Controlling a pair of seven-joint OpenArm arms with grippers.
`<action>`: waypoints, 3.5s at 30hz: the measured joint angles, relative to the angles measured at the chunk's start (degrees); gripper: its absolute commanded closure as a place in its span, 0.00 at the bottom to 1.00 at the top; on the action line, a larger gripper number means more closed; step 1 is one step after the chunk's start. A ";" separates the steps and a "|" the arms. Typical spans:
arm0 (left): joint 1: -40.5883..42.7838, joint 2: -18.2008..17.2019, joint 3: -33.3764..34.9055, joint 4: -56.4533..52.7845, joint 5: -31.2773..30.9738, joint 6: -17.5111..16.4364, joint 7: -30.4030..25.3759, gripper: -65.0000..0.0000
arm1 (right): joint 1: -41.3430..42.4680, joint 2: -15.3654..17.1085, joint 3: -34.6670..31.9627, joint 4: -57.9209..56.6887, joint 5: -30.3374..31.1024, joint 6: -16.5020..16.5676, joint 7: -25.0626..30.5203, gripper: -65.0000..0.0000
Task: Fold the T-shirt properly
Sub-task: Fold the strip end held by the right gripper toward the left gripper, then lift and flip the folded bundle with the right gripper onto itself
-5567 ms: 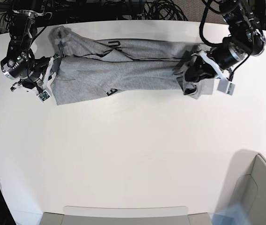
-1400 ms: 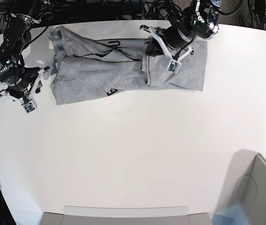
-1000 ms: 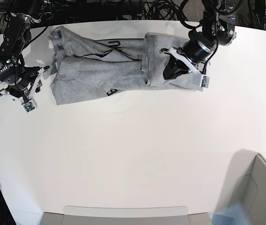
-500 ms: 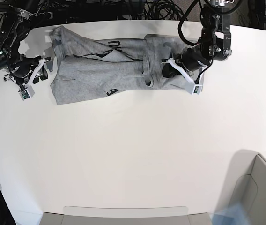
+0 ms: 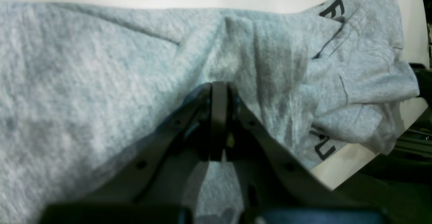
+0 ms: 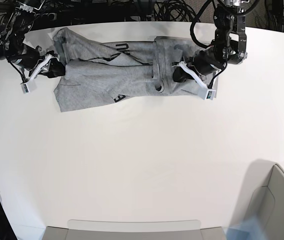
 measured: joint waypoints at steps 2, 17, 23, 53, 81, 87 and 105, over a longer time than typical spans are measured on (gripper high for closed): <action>0.13 0.00 0.00 0.00 0.02 0.00 -0.02 1.00 | 0.37 -0.55 0.00 -0.52 -0.24 -0.02 0.02 0.68; 0.22 0.02 0.00 0.00 0.02 0.00 -0.02 1.00 | 0.79 -7.61 -6.78 -0.39 -2.93 -0.09 2.47 0.68; 0.22 0.02 0.00 0.00 0.02 0.02 -0.02 1.00 | 2.21 -9.51 -7.82 0.24 -9.81 -0.04 3.26 0.76; 2.05 -0.04 -1.44 13.03 -0.35 -0.17 0.70 1.00 | 20.44 7.50 -4.66 -17.16 -24.33 0.00 9.09 1.00; 5.95 0.13 -15.45 12.52 -0.17 -0.20 1.11 1.00 | 16.15 -0.98 -19.02 9.27 -31.21 0.00 9.99 1.00; 6.93 -0.17 -15.50 12.39 -0.20 -0.22 1.05 1.00 | 14.43 -3.65 -24.65 14.82 -31.45 0.00 8.35 1.00; 7.54 0.44 -24.20 12.39 -0.17 -0.02 4.09 1.00 | 8.02 -5.22 -46.29 26.32 -31.74 0.00 6.36 1.00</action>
